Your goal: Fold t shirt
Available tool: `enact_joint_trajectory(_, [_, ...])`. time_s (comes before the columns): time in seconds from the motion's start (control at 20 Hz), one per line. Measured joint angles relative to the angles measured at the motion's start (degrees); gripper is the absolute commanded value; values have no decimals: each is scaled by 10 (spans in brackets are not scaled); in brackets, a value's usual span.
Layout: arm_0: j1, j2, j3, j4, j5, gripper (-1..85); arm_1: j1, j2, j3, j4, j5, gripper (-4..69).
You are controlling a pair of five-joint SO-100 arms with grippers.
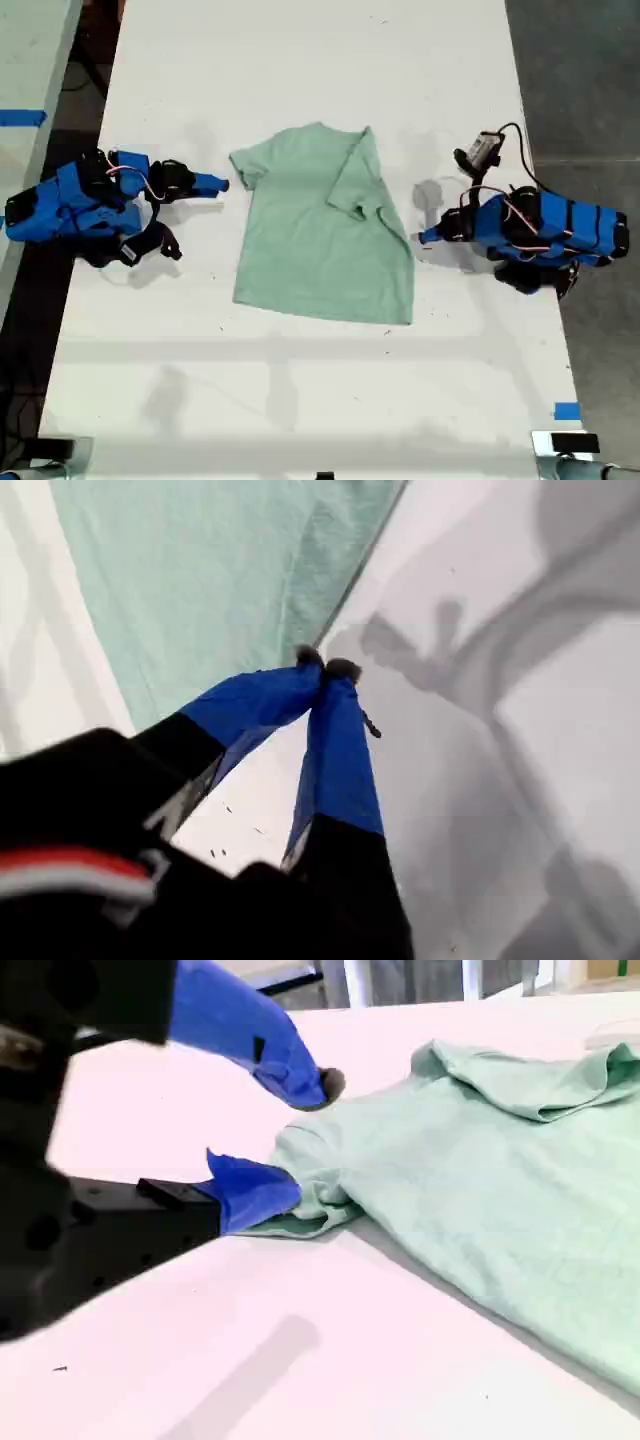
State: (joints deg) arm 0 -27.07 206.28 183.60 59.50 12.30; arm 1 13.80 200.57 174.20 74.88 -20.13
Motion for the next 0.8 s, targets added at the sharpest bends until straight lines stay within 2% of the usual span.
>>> enact_joint_trajectory(0.05, [0, 0, 1, -1, 0, 0, -1, 0, 0, 0, 0, 9])
enact_joint_trajectory(0.1, [26, 0, 2, -28, 0, 0, -11, 0, 0, 0, 1, 9])
enact_joint_trajectory(0.2, [130, 0, 3, -81, 0, 0, -11, 0, 0, 0, 2, 9])
enact_joint_trajectory(0.25, [142, 0, 3, -84, -6, 0, -11, 0, 0, 0, 4, 9])
enact_joint_trajectory(0.35, [159, 0, 4, -87, -49, -1, -13, 0, 0, 0, 4, 9])
enact_joint_trajectory(0.45, [160, -18, -15, -79, -128, -1, -13, 0, 0, 0, 4, 9])
enact_joint_trajectory(0.5, [153, -56, -46, -69, -140, -1, -13, 0, 0, 0, 4, 9])
enact_joint_trajectory(0.55, [145, -134, -104, -65, -130, 25, -13, 0, 0, 0, 4, 9])
enact_joint_trajectory(0.6, [129, -227, -182, -45, -106, 89, -13, 0, 0, 0, 4, 9])
enact_joint_trajectory(0.7, [89, -475, -397, 52, -21, 166, -13, 0, 0, 0, 4, 9])
enact_joint_trajectory(0.75, [56, -612, -518, 110, 33, 184, -13, 0, 0, 0, 4, 9])
enact_joint_trajectory(0.8, [23, -731, -634, 141, 98, 186, -13, 0, 0, 0, 4, 9])
